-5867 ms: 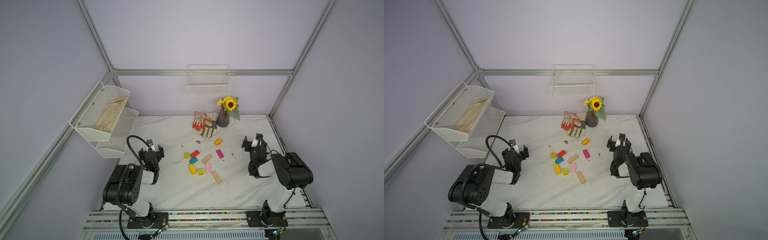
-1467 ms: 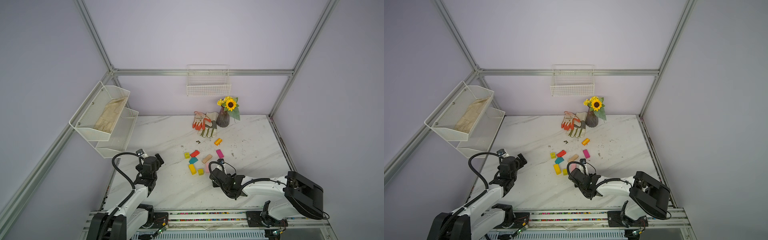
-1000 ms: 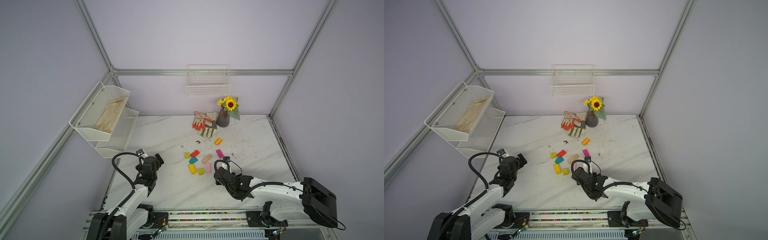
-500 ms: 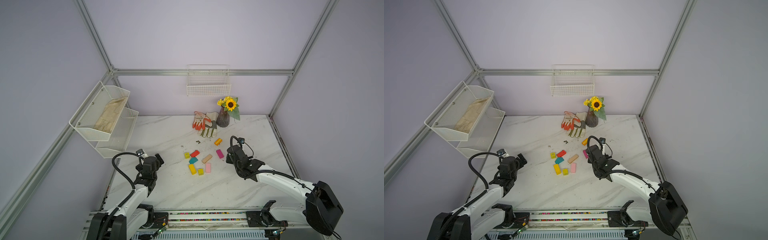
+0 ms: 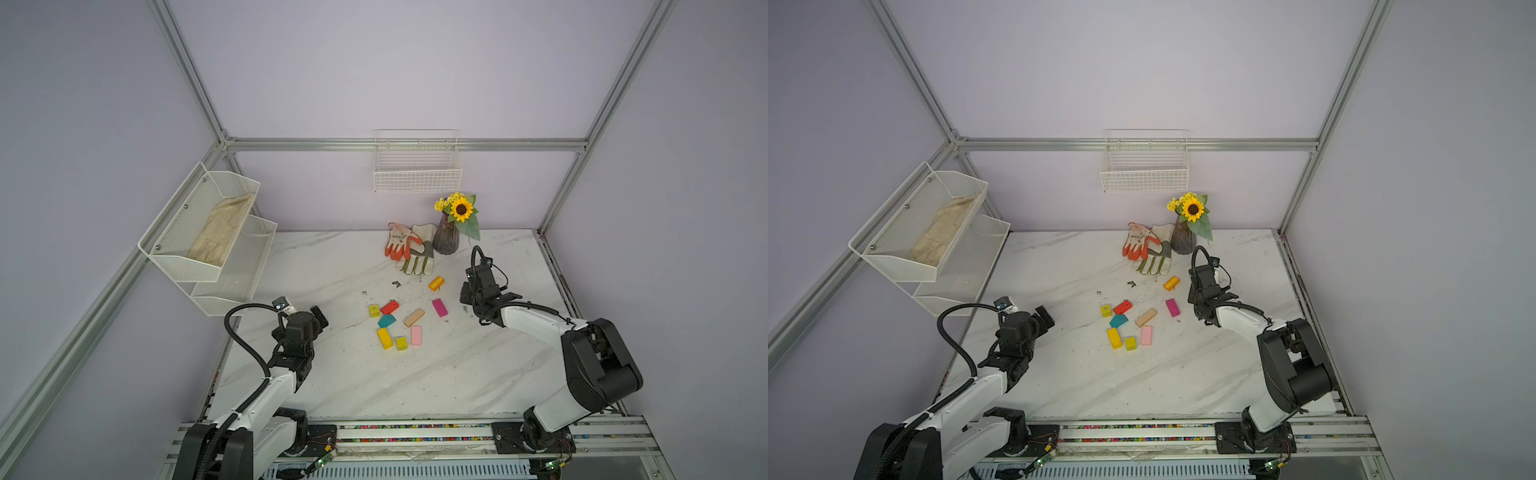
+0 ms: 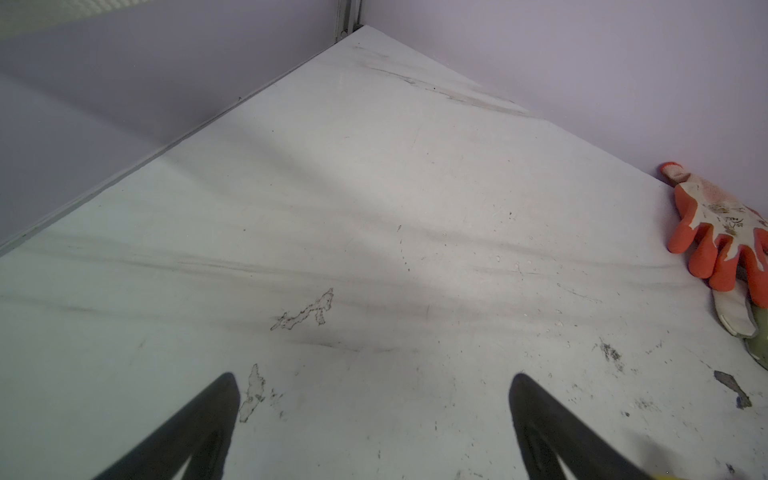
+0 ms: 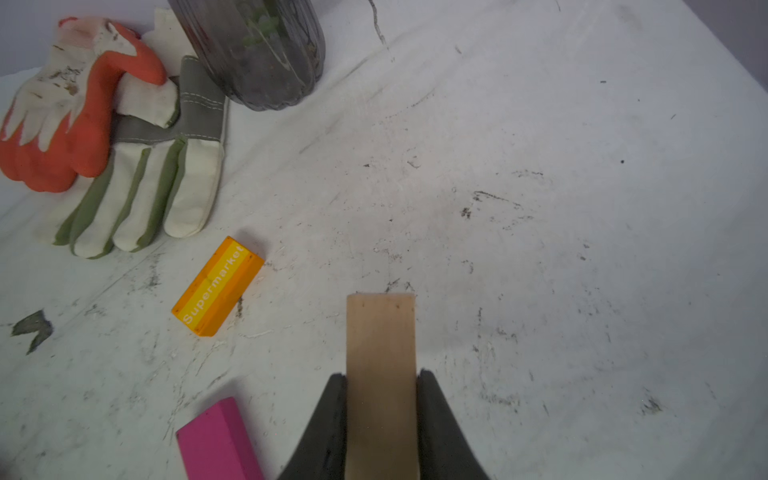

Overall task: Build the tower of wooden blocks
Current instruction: 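Carry the wood bar with the right gripper toward the orange block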

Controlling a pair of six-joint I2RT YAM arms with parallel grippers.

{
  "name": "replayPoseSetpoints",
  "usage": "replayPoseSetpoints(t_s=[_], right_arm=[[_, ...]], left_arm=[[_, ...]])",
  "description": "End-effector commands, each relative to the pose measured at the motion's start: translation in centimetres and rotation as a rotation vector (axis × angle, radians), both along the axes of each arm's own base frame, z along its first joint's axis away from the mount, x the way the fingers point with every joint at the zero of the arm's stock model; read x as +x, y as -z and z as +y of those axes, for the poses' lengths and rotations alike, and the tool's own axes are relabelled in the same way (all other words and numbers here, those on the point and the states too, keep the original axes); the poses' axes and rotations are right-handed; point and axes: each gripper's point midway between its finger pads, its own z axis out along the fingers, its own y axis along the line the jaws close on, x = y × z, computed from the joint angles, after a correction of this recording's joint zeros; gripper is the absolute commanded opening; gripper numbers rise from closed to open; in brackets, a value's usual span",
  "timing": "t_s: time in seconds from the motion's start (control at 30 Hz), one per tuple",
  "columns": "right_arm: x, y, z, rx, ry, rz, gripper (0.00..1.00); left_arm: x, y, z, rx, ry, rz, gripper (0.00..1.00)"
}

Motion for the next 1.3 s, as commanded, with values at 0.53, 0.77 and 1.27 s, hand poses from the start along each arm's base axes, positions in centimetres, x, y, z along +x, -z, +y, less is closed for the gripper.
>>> replayPoseSetpoints(t_s=[0.53, 0.77, 1.27], right_arm=[[3.1, 1.1, 0.3, 0.021, -0.025, -0.012, 0.04], [4.6, 2.4, 1.5, 0.021, -0.063, 0.013, 0.05], [5.8, 4.8, 1.8, -0.023, -0.08, 0.083, 0.19]], left_arm=[[2.5, -4.6, -0.3, 0.0, 0.006, -0.102, 1.0], [2.7, -4.5, -0.3, 0.0, 0.006, -0.094, 1.0], [3.0, -4.3, -0.3, 0.003, 0.004, -0.077, 1.0]])
